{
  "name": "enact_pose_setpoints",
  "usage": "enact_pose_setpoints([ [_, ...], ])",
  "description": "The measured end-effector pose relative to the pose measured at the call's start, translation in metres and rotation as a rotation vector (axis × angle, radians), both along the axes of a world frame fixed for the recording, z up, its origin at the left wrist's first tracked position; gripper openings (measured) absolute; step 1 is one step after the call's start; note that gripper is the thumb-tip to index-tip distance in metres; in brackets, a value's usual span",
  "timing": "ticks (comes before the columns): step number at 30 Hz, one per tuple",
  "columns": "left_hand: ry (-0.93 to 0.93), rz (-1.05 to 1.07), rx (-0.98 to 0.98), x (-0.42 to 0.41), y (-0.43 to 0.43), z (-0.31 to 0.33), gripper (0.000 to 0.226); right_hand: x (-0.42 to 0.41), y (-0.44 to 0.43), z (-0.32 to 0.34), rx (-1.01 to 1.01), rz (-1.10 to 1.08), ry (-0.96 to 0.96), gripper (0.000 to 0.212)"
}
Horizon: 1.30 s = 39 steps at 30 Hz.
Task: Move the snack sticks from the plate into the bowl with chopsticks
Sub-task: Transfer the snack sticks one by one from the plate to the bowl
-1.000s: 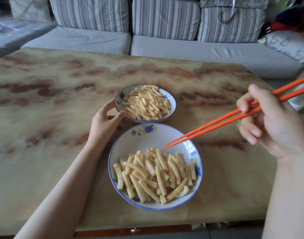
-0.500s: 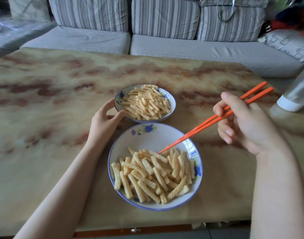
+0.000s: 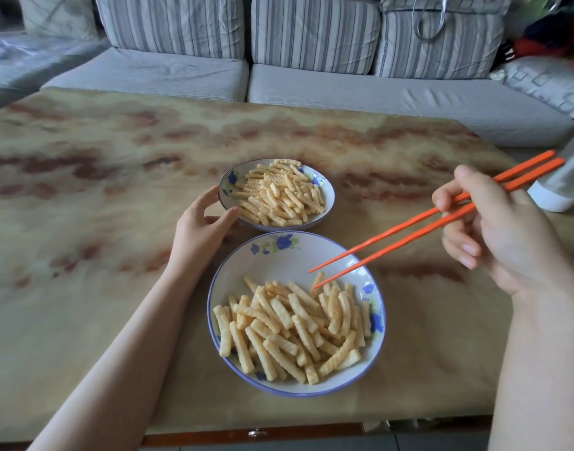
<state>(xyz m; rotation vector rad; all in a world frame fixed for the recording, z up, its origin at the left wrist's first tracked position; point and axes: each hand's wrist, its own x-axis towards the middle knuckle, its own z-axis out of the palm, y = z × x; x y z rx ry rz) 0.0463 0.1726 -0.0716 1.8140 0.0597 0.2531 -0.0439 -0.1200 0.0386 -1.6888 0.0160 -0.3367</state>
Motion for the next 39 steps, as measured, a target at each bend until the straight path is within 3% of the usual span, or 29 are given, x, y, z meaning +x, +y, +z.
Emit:
enact_pose_setpoints([
  [12, 0.011, 0.012, -0.018, -0.001, -0.002, 0.002, 0.045, 0.013, 0.003, -0.010, 0.018, -0.021, 0.031, 0.049],
  [20, 0.023, 0.015, -0.027, -0.001, -0.002, 0.002, 0.044, 0.025, 0.018, -0.008, 0.348, -0.201, -0.159, 0.038],
  [24, 0.027, 0.014, -0.030, 0.000, -0.002, 0.002, 0.045, 0.035, 0.035, -0.017, 0.419, -0.287, -0.209, 0.040],
  [39, 0.013, 0.014, -0.016, -0.001, -0.002, 0.002, 0.045, 0.041, 0.049, -0.026, 0.237, -0.230, -0.137, 0.044],
])
